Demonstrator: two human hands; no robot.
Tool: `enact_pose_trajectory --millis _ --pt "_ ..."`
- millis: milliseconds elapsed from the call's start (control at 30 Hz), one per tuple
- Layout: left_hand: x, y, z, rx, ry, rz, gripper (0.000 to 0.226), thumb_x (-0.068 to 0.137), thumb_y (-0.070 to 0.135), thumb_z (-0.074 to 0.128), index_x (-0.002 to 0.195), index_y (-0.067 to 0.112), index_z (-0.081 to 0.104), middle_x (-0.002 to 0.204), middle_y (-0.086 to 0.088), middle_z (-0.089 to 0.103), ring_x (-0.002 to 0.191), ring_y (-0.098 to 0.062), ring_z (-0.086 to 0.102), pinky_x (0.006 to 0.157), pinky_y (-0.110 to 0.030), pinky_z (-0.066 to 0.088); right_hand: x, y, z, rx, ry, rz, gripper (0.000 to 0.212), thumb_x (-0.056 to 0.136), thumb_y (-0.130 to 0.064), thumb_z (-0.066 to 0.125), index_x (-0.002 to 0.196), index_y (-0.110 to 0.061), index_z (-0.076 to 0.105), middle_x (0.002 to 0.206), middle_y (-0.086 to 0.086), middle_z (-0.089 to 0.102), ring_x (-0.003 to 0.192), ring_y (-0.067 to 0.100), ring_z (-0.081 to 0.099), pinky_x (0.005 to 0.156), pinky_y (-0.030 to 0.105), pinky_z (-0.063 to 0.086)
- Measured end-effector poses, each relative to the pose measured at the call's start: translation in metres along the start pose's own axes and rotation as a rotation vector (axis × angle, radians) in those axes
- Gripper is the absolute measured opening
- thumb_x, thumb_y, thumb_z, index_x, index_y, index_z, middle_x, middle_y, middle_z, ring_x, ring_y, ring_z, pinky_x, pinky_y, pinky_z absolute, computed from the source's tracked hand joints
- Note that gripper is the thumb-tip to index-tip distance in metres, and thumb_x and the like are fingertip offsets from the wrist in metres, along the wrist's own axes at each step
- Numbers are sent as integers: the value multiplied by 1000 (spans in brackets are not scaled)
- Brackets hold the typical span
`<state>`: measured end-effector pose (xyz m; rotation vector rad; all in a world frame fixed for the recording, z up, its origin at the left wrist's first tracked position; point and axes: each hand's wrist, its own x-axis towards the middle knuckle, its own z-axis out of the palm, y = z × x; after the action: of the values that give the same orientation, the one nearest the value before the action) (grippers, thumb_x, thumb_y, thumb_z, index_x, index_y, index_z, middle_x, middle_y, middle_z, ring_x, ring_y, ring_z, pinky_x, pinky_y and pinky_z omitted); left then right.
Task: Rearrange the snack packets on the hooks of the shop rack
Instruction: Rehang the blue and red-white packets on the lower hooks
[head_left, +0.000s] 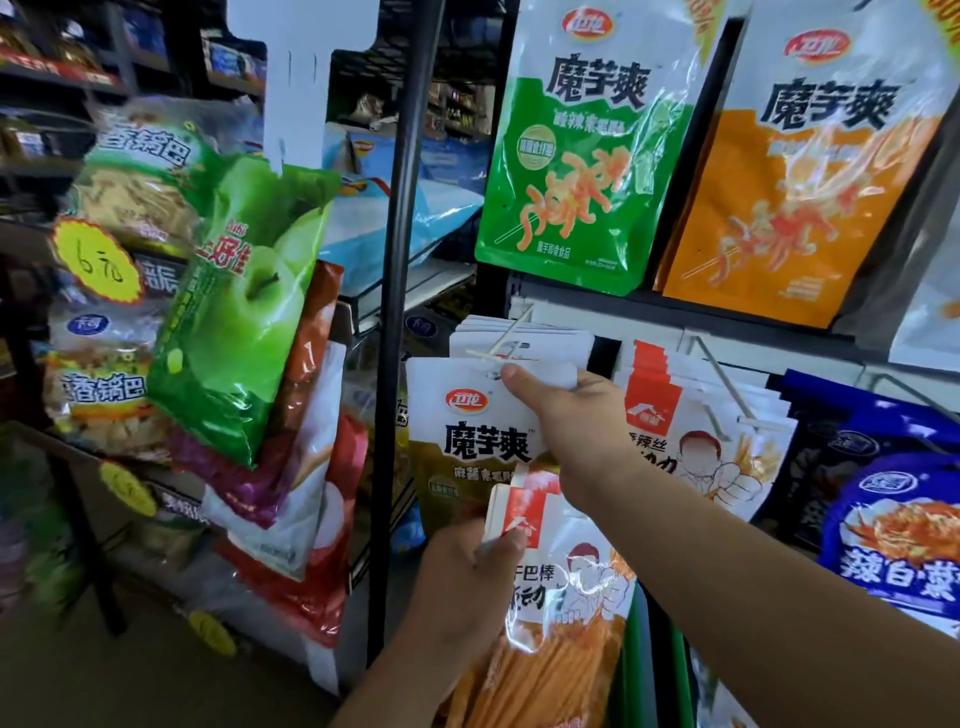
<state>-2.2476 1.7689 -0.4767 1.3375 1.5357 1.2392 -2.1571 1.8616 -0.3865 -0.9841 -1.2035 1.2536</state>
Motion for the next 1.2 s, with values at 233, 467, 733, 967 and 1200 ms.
enact_pose_trajectory --millis 233,467,733,967,1200 --pt "3 -8 -2 -63 36 -23 49 100 36 61 60 20 37 43 10 29 39 -4 30 42 -14 27 35 4 -2 -195 176 7 20 83 -31 86 86 -16 72 90 8 81 87 33 79 83 53 65" --pt "5 -6 -3 -270 2 -83 25 101 29 63 86 13 74 71 -5 78 51 -14 70 47 -27 51 -21 7 -59 -545 140 -206 61 94 -34 76 148 -17 55 135 -4 66 126 14 61 107 31 50" --pt "6 -4 22 -261 -47 -141 17 97 32 69 98 18 79 82 6 83 73 -8 79 55 -17 56 -90 43 -143 -385 18 83 41 80 -26 89 116 -29 70 105 -9 80 92 0 76 69 18 61" --pt "6 -13 37 -163 10 -175 22 99 31 66 97 14 79 78 1 82 65 -12 78 49 -21 52 -96 83 -168 -329 -4 326 17 88 -29 81 96 -14 80 87 0 83 76 11 78 67 23 59" --pt "13 -12 44 -87 58 -160 25 99 36 65 93 16 79 80 1 82 74 -18 79 61 -30 61 -71 44 -179 -561 385 -283 53 88 -33 82 133 -26 54 127 -8 60 113 -3 61 92 14 50"
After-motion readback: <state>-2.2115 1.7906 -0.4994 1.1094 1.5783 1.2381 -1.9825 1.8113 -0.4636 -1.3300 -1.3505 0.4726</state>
